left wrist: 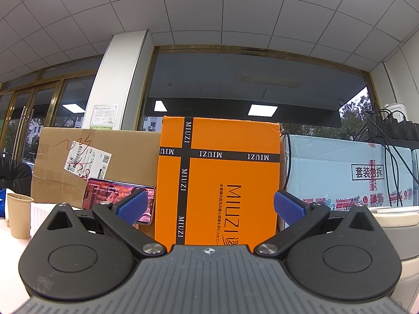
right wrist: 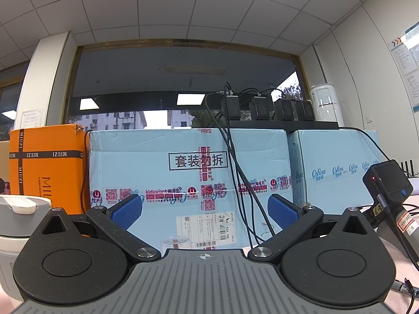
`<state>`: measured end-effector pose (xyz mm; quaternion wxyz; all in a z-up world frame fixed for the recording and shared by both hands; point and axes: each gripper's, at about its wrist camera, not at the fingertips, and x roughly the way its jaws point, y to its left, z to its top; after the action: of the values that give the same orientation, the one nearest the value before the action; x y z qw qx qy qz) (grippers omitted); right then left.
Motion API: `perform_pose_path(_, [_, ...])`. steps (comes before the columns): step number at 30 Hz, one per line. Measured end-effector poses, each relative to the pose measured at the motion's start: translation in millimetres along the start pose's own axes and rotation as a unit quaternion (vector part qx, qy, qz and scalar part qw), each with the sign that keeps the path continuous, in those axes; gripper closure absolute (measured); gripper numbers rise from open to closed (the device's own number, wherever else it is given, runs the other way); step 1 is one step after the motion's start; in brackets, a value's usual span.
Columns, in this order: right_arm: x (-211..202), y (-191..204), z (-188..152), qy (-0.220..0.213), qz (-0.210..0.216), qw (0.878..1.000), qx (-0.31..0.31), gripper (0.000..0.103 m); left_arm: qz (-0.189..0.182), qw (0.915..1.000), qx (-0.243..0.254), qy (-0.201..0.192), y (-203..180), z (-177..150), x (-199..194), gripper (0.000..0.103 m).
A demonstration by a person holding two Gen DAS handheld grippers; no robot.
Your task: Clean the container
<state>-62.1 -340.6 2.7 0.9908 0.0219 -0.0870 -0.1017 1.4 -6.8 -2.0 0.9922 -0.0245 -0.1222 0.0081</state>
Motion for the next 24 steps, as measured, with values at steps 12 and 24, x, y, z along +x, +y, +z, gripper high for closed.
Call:
perform_pose_path(12, [0.0, -0.5, 0.2, 0.000, 0.000, 1.000, 0.000, 0.000, 0.000, 1.0000, 0.000, -0.001, 0.6, 0.5, 0.3, 0.000])
perform_pose_path(24, [0.1, -1.8, 0.0, -0.001, -0.001, 1.000, 0.001, 0.000, -0.001, 1.0000, -0.002, -0.005, 0.7, 0.9, -0.1, 0.000])
